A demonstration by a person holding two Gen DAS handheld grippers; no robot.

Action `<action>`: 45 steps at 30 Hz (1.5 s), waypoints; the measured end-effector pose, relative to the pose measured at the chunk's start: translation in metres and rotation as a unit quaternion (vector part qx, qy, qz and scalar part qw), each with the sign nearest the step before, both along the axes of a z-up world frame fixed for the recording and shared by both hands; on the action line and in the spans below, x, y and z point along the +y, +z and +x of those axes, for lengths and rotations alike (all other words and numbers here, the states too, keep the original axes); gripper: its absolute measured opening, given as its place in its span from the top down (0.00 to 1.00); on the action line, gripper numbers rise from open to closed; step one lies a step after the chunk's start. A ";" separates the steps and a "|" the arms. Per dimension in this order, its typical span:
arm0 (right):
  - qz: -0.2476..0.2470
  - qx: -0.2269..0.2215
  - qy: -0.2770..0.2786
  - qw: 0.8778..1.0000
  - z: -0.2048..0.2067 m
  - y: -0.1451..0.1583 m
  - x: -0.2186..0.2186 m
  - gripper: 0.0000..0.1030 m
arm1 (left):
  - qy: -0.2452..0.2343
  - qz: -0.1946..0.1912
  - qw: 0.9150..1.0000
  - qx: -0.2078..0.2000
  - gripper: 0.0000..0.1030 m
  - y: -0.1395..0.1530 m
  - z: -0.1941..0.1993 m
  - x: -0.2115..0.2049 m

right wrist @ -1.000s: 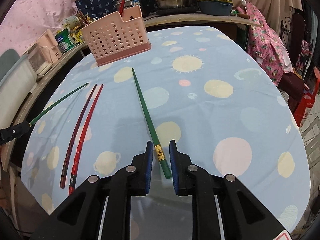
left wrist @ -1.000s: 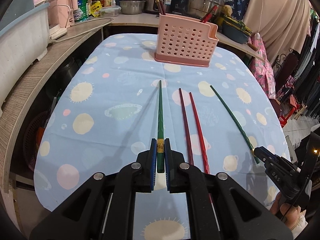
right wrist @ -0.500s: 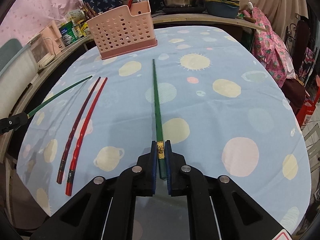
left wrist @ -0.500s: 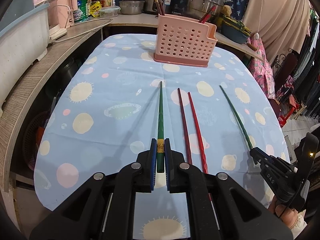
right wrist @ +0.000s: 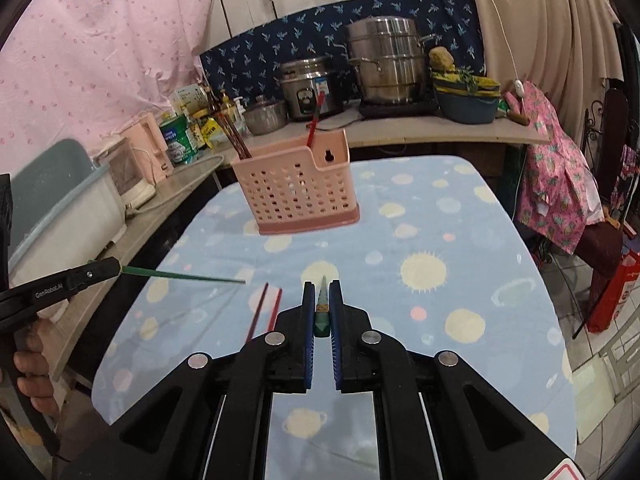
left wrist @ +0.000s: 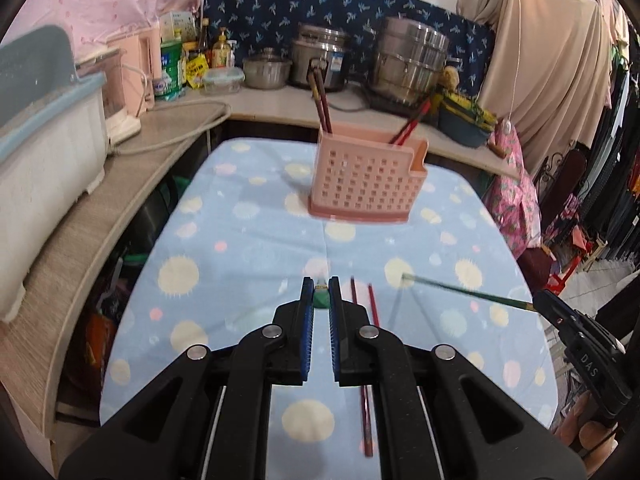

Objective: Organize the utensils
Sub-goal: 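Lift both green chopsticks over the pink basket and lower them in, then open both tools to release the green chopsticks and pull back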

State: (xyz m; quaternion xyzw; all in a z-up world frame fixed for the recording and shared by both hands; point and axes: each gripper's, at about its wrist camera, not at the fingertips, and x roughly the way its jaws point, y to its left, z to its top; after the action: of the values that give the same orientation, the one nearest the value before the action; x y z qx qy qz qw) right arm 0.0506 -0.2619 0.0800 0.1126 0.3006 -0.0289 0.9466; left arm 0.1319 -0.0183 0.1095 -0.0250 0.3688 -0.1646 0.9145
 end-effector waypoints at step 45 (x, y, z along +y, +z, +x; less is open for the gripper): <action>0.048 -0.125 -0.019 0.991 0.266 0.114 -0.047 0.92 | 0.036 -0.053 0.993 -0.098 0.93 0.100 0.214 -0.068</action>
State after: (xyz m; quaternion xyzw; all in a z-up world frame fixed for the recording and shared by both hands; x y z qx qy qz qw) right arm 0.3162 -0.3094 0.1936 0.1667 0.1791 -0.0182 0.9694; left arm 0.3461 -0.0866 0.2091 -0.0707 0.2668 -0.1527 0.9490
